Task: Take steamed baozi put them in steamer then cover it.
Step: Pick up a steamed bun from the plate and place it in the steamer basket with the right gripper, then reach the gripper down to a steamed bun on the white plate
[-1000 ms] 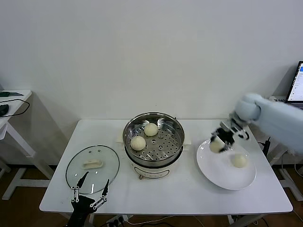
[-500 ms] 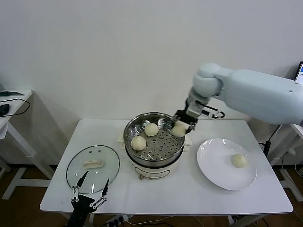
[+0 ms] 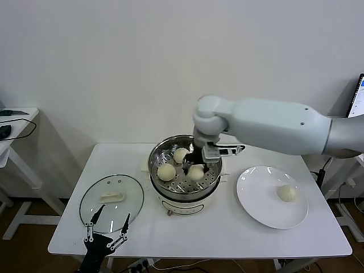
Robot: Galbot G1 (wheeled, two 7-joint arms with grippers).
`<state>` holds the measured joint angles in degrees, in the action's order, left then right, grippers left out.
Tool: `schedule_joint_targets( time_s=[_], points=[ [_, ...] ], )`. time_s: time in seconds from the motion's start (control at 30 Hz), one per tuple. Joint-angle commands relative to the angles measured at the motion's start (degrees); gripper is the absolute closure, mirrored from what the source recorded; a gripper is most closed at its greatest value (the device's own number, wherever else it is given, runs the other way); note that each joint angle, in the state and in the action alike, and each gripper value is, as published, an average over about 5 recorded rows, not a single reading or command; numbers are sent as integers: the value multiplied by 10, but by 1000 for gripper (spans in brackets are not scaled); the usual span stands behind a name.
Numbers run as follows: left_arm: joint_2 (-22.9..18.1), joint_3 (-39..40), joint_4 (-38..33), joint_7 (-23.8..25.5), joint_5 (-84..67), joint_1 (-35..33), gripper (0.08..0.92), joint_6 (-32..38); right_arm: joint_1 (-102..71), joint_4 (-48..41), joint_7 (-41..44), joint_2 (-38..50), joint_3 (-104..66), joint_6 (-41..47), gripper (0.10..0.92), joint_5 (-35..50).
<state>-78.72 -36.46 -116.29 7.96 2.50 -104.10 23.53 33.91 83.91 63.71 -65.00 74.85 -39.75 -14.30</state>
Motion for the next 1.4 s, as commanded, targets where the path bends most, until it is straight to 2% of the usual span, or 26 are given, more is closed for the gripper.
schedule_joint_targets(
  time_s=[0.03,0.37,0.63,0.8,0.87,1.0,1.13,1.27,1.4],
  points=[
    [0,-1,2,-1,0,-1,177,4,-51,-13,-9,-29,-4,-47,347,-69],
    [-1,-1,15,-2,0,2,177,16,-64,-19,-9,-28,-4,-45,337,-76],
    [-1,0,12,-3,-1,1,177,14,-55,-19,-20,-23,-16,-46,214,-75],
    [0,2,13,-2,-1,2,177,13,-42,-18,-20,0,-48,-48,203,-64],
    [0,3,13,-2,-1,2,177,12,-31,-24,-8,12,-62,-47,203,-41],
    [0,5,14,-2,-1,3,177,11,6,-63,47,43,-93,-25,203,58],
    [1,7,16,-2,0,4,177,10,26,-117,85,86,-125,48,203,147],
    [3,10,16,-2,0,5,177,9,35,-158,94,151,-115,213,203,253],
    [4,12,15,-2,1,6,177,7,26,-203,100,207,-100,345,203,304]
  ],
)
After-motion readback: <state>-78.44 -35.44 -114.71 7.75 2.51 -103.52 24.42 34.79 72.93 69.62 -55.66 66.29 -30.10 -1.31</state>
